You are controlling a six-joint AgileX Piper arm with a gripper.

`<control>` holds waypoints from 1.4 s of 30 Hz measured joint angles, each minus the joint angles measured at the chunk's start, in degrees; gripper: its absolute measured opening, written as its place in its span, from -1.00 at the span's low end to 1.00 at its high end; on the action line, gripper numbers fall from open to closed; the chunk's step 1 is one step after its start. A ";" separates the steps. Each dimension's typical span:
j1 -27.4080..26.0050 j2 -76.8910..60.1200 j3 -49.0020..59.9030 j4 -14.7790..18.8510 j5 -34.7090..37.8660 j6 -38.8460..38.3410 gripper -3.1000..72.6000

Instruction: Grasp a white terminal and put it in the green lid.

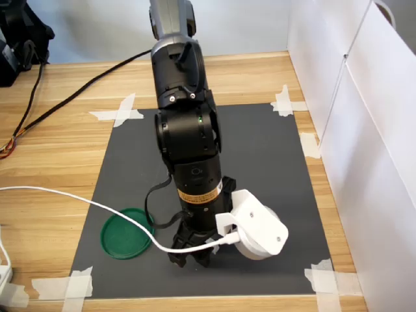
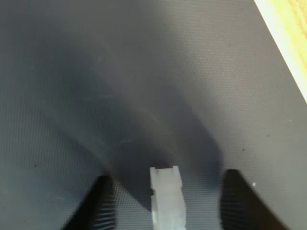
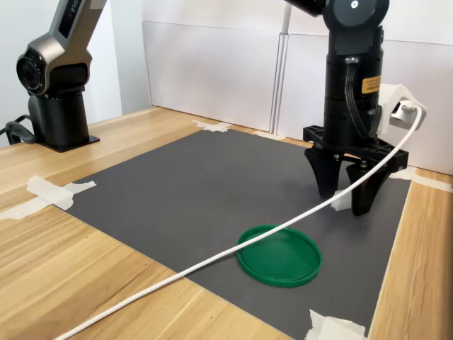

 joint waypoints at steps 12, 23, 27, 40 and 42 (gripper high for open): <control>-0.83 0.25 -0.51 0.28 1.64 3.15 -0.68; -1.80 -9.44 -0.51 4.66 4.77 -2.43 -0.68; -2.41 -14.40 -0.51 6.17 6.01 -6.17 -0.68; -18.76 -20.21 -0.51 17.70 11.53 -17.25 -0.68; -19.86 -19.60 -0.51 16.79 11.07 -17.25 -0.68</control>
